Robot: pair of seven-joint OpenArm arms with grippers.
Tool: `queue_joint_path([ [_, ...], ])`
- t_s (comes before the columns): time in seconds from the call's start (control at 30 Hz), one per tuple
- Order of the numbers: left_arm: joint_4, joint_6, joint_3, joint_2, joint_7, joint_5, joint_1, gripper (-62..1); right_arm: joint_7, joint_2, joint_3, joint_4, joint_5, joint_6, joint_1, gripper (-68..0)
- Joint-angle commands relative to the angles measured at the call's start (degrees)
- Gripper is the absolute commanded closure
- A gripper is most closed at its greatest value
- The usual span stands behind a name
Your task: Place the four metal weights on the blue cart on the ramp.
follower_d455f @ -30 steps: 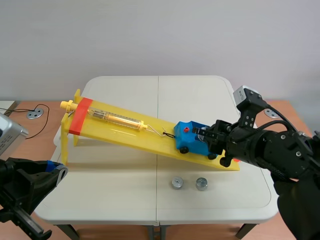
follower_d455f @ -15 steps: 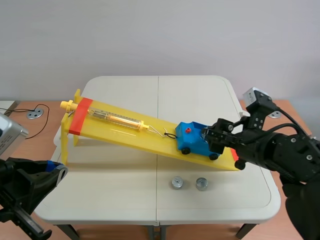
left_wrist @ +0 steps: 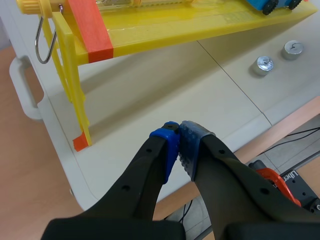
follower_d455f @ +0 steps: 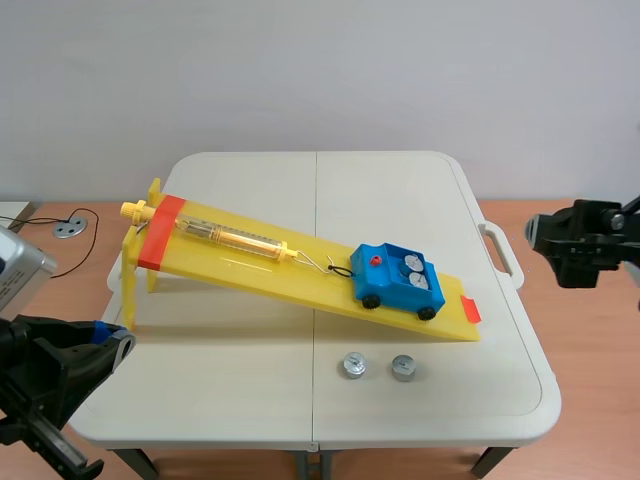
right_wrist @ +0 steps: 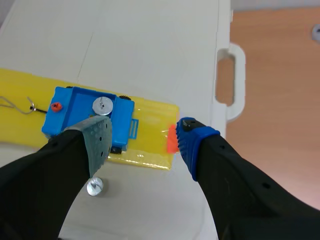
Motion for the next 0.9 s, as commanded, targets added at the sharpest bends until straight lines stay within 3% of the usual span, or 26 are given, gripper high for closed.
queue_joint_path([
  [0.0, 2.60, -1.20, -0.37, 0.44, -5.90, -2.95, -0.98, -2.7, 4.85, 5.09, 0.13, 8.57, 5.11, 3.80, -0.59, -29.7],
  [0.2, 2.60, -1.20, -0.37, 0.44, -5.90, -2.95, -0.98, -2.7, 3.41, 8.70, 0.13, 15.06, 5.14, 3.74, -7.67, -29.7],
  [0.37, 2.60, -1.20, -0.37, 0.44, -5.90, -2.95, -0.98, -2.7, 3.30, 9.62, -0.33, 15.45, 4.09, 3.76, -11.17, -29.7],
  [0.53, 2.60, -1.20, -0.37, 0.44, -5.90, -2.95, -0.98, -2.7, 6.51, 9.62, -5.03, 13.20, -1.25, 3.69, -11.28, -29.7],
  [0.87, 2.60, -1.20, -0.37, 0.46, -5.90, -2.95, -0.98, -2.7, 13.86, 7.30, -17.18, 3.06, -14.71, 0.50, -4.52, -29.7],
])
